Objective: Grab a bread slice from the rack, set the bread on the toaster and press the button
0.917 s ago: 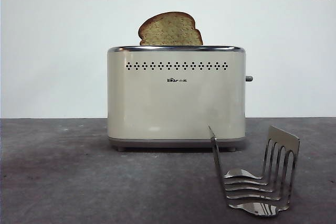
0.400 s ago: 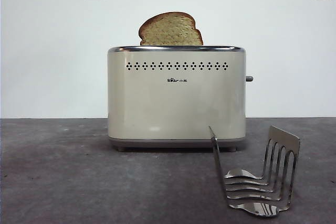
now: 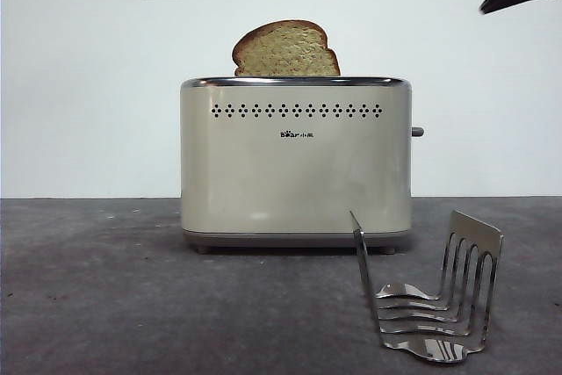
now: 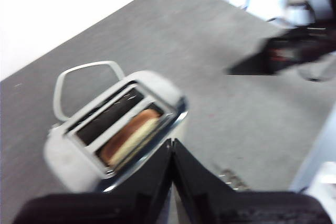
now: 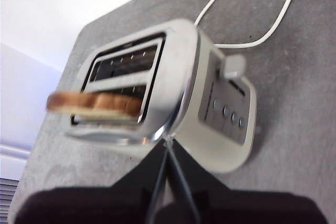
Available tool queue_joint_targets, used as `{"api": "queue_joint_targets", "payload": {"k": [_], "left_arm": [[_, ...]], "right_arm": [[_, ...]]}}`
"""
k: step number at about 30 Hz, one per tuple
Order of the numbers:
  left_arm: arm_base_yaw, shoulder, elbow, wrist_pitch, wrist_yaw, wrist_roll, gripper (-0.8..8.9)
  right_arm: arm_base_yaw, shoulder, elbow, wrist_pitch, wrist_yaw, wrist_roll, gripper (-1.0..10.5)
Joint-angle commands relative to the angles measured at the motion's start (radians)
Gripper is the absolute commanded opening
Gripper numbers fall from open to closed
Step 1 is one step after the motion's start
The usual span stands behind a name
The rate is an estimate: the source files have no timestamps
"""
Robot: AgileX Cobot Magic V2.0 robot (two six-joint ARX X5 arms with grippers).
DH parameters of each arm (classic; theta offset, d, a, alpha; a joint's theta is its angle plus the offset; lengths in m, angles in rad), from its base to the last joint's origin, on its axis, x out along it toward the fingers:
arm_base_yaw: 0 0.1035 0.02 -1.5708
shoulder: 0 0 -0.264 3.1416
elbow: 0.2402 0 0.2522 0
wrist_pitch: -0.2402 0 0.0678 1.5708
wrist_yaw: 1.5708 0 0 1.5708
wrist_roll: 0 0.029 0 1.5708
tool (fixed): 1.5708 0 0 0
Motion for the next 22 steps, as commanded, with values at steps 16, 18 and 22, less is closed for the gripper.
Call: {"api": "queue_joint_targets", "payload": {"k": [16, 18, 22], "left_arm": [[-0.006, -0.25, -0.447, 0.002, -0.131, -0.063, -0.09], [-0.006, -0.275, -0.511, 0.002, -0.162, -0.066, -0.09], [0.003, -0.318, -0.608, 0.002, -0.186, -0.081, -0.09]], "right_arm": [[0.004, 0.587, 0.429, -0.054, -0.136, -0.021, 0.0], [0.008, 0.618, 0.443, -0.064, -0.136, -0.021, -0.1], [0.008, 0.67, 0.447, -0.071, -0.156, -0.012, -0.1]]}}
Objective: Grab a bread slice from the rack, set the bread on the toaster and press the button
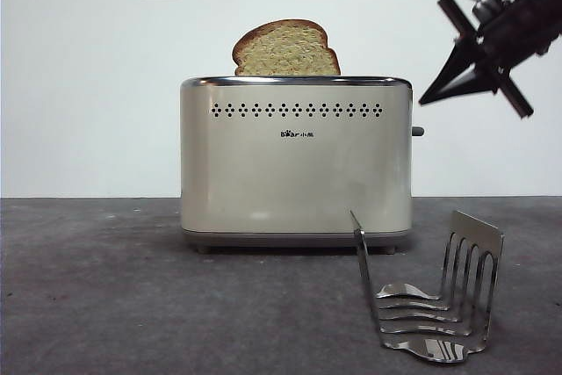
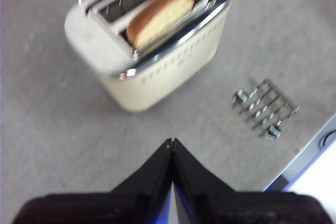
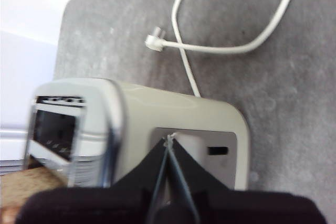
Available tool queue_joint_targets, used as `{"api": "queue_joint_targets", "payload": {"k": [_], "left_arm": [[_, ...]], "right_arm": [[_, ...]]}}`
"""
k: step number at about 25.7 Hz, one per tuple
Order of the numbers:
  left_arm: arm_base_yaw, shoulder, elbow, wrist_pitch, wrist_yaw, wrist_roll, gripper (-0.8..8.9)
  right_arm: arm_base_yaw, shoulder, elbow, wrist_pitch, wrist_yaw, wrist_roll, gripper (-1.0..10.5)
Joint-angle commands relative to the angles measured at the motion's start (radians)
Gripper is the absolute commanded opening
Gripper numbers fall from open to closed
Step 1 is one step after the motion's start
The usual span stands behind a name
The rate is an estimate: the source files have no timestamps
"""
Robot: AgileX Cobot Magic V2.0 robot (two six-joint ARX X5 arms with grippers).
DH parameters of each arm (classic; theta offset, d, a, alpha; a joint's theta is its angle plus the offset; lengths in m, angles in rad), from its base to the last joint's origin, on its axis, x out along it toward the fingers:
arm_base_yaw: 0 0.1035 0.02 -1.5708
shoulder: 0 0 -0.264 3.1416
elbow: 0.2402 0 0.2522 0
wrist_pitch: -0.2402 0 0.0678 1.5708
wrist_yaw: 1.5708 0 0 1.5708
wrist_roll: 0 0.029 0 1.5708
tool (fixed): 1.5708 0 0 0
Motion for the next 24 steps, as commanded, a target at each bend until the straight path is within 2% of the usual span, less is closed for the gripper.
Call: {"api": "queue_joint_targets", "payload": {"k": [1, 8, 11, 16, 22, 24], "left_arm": [[0.011, -0.033, -0.056, 0.003, -0.007, -0.023, -0.09], [0.016, -0.097, -0.103, 0.003, -0.007, -0.042, -0.09], [0.016, -0.126, -0.103, 0.003, -0.011, -0.042, -0.09], [0.027, -0.153, -0.103, 0.003, -0.029, -0.047, -0.09], [0.027, -0.161, -0.103, 0.003, -0.028, -0.049, -0.09], [0.027, -0.161, -0.103, 0.003, -0.024, -0.049, -0.09]], "right_arm": [[0.004, 0.038, 0.002, -0.006, -0.035, 0.0, -0.1], [0.024, 0.116, 0.002, -0.017, -0.032, -0.001, -0.1], [0.024, 0.119, 0.002, -0.041, 0.015, -0.015, -0.1], [0.024, 0.14, 0.002, -0.095, 0.018, -0.04, -0.1], [0.024, 0.174, 0.002, -0.125, 0.058, -0.056, -0.1], [0.024, 0.175, 0.002, -0.132, 0.095, -0.061, -0.1]]}}
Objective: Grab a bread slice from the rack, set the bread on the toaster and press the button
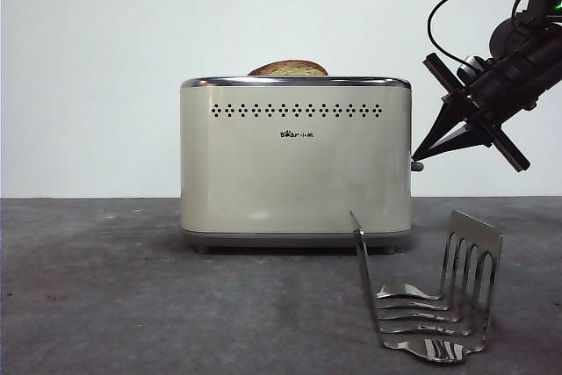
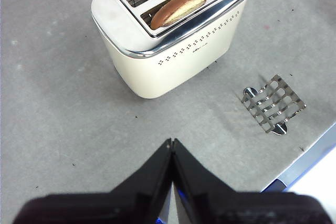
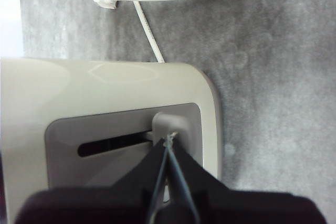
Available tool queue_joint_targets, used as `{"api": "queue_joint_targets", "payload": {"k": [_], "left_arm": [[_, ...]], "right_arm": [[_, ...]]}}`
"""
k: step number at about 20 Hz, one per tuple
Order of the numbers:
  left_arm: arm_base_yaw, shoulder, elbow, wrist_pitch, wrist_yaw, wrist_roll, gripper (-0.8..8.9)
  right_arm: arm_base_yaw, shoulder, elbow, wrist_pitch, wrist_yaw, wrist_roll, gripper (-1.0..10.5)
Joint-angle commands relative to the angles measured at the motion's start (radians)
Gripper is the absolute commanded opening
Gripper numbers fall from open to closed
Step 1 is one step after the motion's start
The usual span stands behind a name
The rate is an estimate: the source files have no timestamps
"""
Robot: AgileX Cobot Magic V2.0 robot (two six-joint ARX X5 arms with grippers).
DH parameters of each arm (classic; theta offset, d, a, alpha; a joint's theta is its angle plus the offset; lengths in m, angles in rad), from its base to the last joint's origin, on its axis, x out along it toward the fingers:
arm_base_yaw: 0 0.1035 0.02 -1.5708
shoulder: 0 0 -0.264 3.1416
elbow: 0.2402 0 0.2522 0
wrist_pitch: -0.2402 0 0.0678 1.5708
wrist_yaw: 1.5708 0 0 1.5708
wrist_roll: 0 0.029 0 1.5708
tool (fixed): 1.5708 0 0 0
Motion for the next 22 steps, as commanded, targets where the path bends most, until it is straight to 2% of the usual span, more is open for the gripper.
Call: {"api": "queue_joint_targets", "payload": {"k": [1, 22], "left_arm": [[0.002, -0.005, -0.006, 0.002, 0.001, -0.013, -0.09], [0.002, -0.004, -0.006, 0.002, 0.001, -0.021, -0.09]], "right_arm": [[0.002, 0.038, -0.015, -0.025, 0.055, -0.021, -0.1], [0.006, 0.129, -0.015, -0.04, 0.046, -0.015, -0.1]]}}
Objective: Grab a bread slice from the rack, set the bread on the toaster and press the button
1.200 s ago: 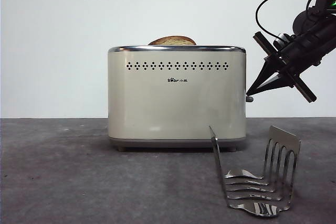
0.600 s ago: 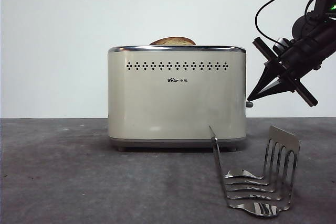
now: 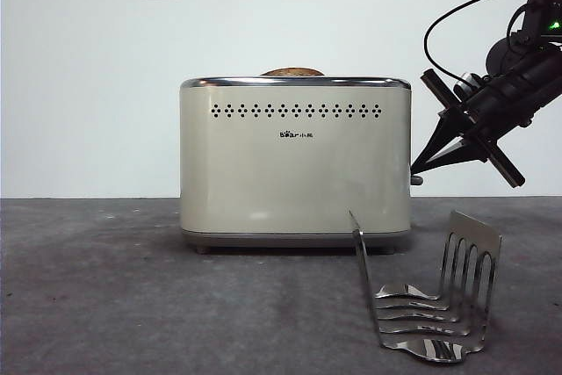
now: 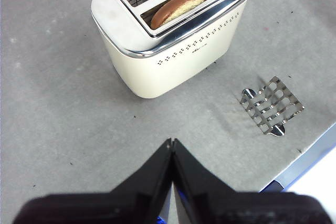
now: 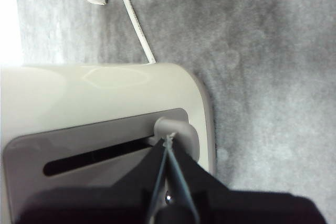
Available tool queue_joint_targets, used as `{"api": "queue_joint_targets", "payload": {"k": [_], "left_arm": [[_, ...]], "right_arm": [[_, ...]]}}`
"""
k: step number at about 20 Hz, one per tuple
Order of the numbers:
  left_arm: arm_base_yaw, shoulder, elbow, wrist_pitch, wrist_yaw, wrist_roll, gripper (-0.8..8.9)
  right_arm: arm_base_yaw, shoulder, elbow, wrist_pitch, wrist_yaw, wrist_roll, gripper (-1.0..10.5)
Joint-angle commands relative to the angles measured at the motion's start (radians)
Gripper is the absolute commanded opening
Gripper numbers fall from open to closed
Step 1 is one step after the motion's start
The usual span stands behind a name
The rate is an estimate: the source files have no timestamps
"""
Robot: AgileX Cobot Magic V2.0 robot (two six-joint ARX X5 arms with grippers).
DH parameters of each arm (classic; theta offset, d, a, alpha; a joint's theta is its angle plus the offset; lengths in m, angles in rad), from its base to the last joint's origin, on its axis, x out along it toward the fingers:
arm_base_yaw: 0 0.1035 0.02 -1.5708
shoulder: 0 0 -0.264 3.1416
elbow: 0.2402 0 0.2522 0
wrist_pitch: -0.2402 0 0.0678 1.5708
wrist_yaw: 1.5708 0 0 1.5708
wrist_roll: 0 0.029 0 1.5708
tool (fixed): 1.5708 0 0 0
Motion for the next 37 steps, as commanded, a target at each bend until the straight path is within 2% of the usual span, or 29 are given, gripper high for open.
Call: {"api": "queue_joint_targets", "payload": {"k": [1, 9, 15, 23, 29, 33, 37], "left_arm": [[0.002, -0.004, -0.006, 0.002, -0.001, -0.006, -0.09], [0.002, -0.004, -0.006, 0.002, -0.001, -0.006, -0.09], [0.002, -0.004, -0.006, 0.002, -0.001, 0.011, -0.09], [0.002, -0.003, -0.006, 0.002, -0.002, 0.042, -0.09], [0.002, -0.002, -0.006, 0.002, -0.002, 0.065, -0.09], [0.002, -0.001, -0.006, 0.003, -0.008, 0.089, -0.09], [0.002, -0.001, -0.006, 0.003, -0.038, 0.092, -0.09]], "right_arm": [[0.006, 0.062, -0.036, -0.04, 0.073, -0.011, -0.1], [0.006, 0.06, -0.025, -0.011, 0.04, -0.023, -0.1], [0.007, 0.037, 0.053, -0.036, 0.041, -0.023, -0.1], [0.008, -0.147, 0.092, -0.083, 0.047, -0.066, -0.1], [0.007, -0.438, 0.092, -0.194, 0.149, -0.135, -0.1], [0.008, -0.678, 0.092, -0.264, 0.258, -0.158, -0.1], [0.007, -0.893, 0.092, -0.318, 0.402, -0.185, -0.1]]}}
